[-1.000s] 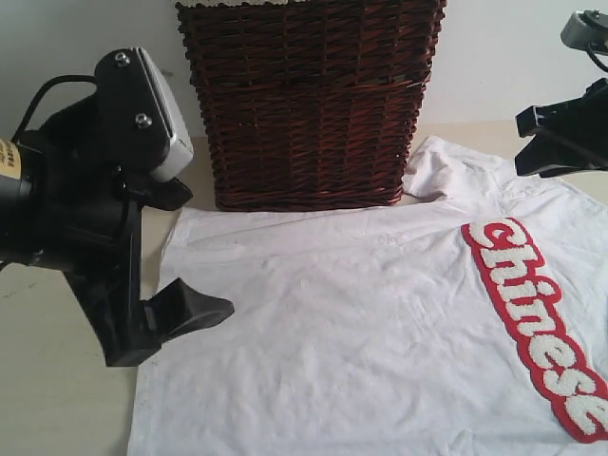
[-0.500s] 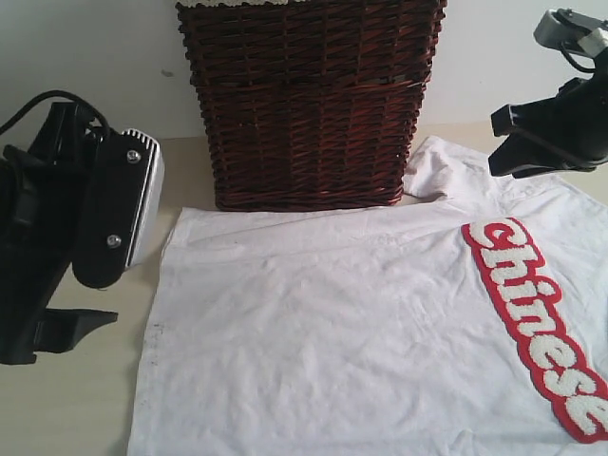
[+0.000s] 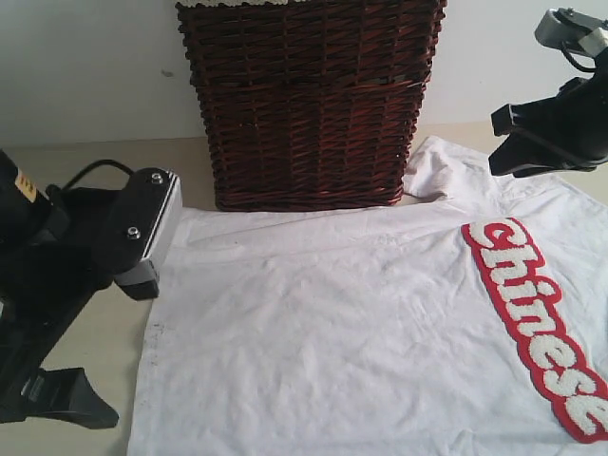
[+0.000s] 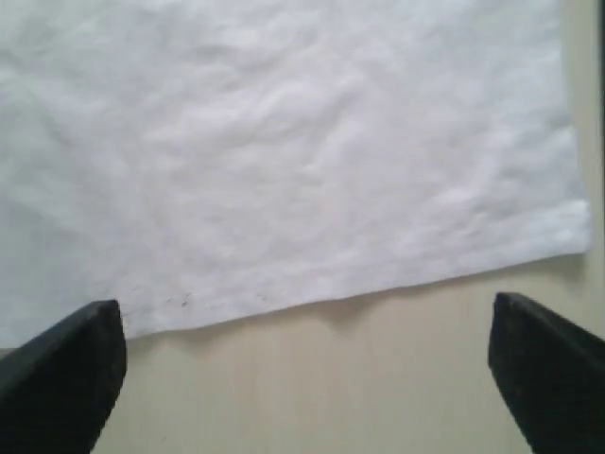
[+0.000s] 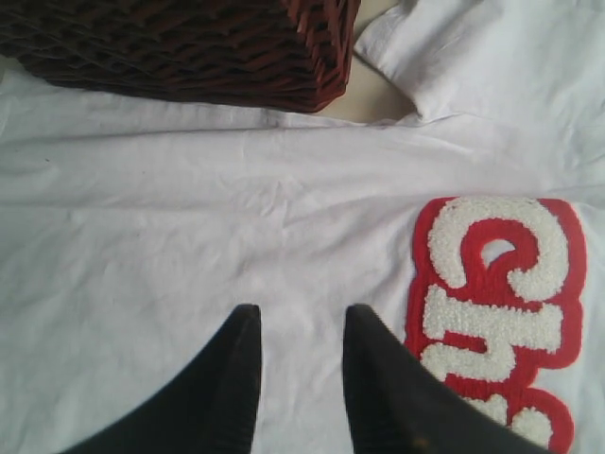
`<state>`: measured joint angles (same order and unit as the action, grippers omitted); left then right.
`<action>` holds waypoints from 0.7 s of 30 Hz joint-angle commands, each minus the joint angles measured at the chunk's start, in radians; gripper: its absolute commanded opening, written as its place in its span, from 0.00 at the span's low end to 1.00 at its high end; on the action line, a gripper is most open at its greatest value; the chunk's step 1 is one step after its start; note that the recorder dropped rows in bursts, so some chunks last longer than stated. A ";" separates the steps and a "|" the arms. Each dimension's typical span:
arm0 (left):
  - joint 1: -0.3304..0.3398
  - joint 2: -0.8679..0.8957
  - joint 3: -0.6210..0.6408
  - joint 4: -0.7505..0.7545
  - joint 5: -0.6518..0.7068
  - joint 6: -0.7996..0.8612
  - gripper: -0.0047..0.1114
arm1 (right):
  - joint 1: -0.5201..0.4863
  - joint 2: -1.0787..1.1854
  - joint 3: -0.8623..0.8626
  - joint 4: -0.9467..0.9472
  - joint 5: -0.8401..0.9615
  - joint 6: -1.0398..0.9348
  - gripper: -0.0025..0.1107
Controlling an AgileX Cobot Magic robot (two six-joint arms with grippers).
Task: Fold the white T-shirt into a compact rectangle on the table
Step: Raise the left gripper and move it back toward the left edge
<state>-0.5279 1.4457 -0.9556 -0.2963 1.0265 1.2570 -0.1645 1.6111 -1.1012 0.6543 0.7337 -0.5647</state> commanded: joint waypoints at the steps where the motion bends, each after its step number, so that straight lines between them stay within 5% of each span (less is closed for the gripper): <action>1: 0.018 0.086 -0.015 0.000 -0.052 0.009 0.94 | 0.002 -0.010 -0.006 -0.004 -0.004 -0.016 0.30; 6: 0.018 0.192 -0.015 0.118 -0.218 -0.086 0.94 | 0.002 -0.010 -0.006 -0.009 -0.005 -0.018 0.30; 21: 0.039 0.409 -0.062 0.239 -0.390 -0.165 0.94 | 0.002 -0.010 -0.006 -0.009 -0.022 -0.037 0.30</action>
<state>-0.4920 1.8472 -1.0120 -0.0821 0.6858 1.1268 -0.1645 1.6111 -1.1012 0.6543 0.7235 -0.5893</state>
